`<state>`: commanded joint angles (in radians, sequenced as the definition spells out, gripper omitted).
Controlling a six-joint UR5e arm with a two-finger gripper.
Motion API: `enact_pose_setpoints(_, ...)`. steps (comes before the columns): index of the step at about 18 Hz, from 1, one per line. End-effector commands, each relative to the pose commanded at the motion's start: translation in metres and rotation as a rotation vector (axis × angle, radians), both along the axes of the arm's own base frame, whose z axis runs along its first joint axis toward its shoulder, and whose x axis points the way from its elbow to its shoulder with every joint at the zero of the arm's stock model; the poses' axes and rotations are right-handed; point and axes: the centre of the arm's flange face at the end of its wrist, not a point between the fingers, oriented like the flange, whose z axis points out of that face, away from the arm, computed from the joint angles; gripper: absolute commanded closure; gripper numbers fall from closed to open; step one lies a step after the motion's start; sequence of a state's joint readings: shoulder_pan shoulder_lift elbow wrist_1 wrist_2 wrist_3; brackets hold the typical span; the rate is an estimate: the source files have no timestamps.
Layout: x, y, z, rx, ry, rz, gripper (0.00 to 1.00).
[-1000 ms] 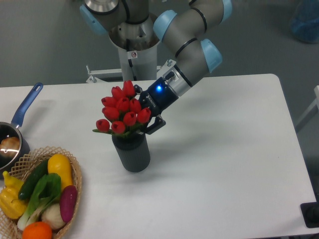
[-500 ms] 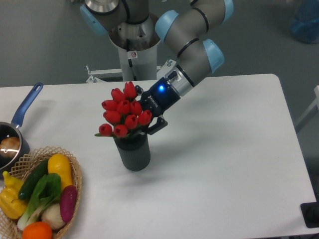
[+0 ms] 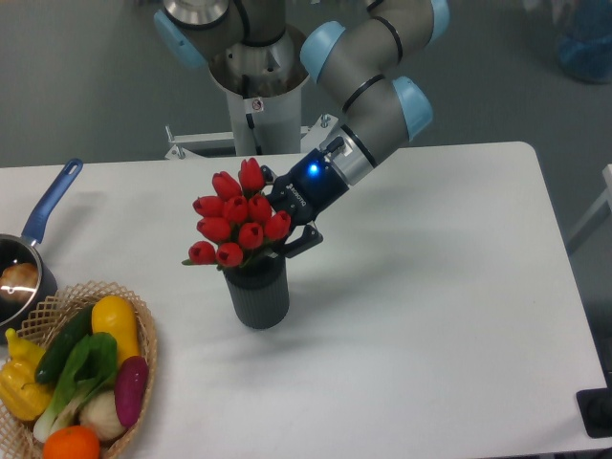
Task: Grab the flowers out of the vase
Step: 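Close the gripper on the tulip stems just above the vase rim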
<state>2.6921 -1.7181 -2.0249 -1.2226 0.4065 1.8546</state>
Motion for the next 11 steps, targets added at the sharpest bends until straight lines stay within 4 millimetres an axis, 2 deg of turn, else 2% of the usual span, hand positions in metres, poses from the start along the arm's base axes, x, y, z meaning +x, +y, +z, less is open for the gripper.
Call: enact_pose_setpoints(11,-0.0048,-0.0052,0.0079,0.068,-0.024,0.036,0.48)
